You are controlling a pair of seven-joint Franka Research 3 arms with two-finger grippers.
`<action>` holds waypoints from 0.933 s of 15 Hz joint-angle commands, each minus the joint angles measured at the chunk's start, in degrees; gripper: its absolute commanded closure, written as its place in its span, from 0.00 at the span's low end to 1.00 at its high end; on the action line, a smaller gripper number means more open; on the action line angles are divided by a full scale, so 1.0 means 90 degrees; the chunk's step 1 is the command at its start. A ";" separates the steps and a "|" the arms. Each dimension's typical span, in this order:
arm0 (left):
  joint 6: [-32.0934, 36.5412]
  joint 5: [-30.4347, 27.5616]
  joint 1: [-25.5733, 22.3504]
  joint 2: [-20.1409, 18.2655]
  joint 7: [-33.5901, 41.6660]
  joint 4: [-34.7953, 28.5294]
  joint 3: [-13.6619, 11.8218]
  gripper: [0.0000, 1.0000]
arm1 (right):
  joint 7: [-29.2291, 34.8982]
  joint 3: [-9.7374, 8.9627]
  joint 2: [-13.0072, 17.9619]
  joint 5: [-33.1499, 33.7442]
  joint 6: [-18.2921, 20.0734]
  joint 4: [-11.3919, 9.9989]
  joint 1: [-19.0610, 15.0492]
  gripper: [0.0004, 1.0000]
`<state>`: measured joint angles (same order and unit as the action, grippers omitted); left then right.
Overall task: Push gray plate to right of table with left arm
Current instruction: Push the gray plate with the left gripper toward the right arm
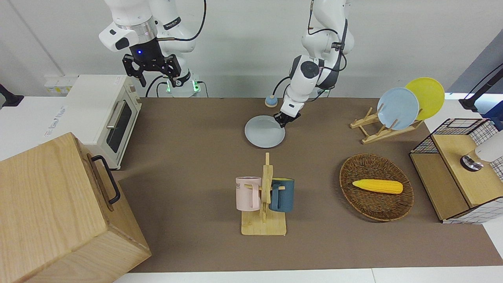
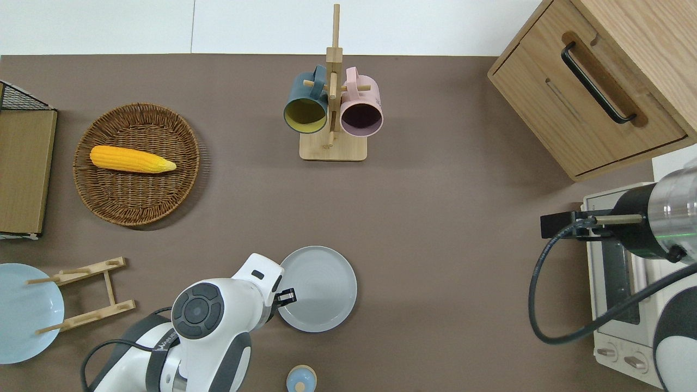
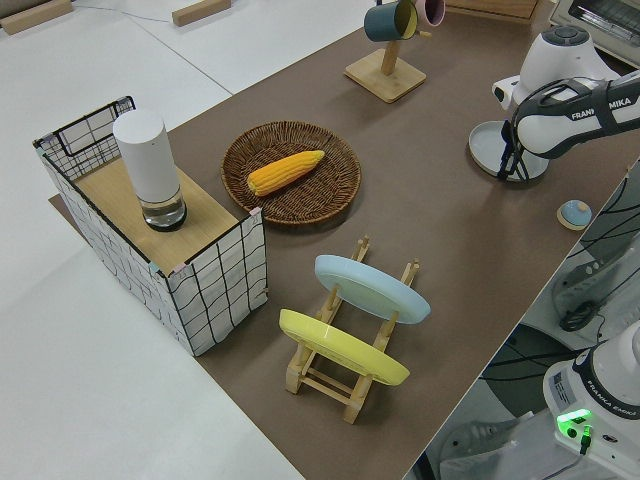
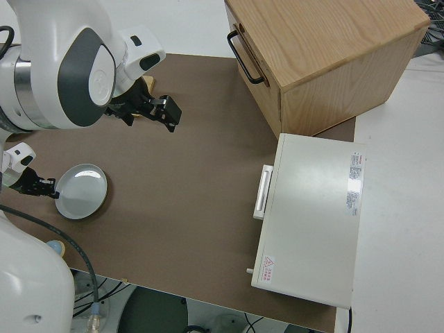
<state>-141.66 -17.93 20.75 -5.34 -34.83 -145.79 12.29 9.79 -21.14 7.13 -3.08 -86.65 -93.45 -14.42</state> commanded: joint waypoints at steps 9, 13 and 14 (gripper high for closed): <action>-0.0900 -0.0654 0.1132 0.1120 -0.1060 0.0719 -0.0057 1.00 | 0.0065 -0.0092 0.0174 -0.0137 -0.0002 -0.0173 -0.0156 0.00; -0.0930 -0.0674 0.1366 0.1375 -0.1276 0.1062 -0.0057 1.00 | 0.0065 -0.0092 0.0174 -0.0137 -0.0002 -0.0173 -0.0156 0.00; -0.0988 -0.0722 0.1415 0.1423 -0.1286 0.1072 -0.0067 1.00 | 0.0065 -0.0092 0.0174 -0.0137 0.0008 -0.0173 -0.0156 0.00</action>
<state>-148.04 -22.64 30.81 2.79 -45.34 -138.13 12.28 9.79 -21.14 7.13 -3.08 -86.65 -93.45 -14.42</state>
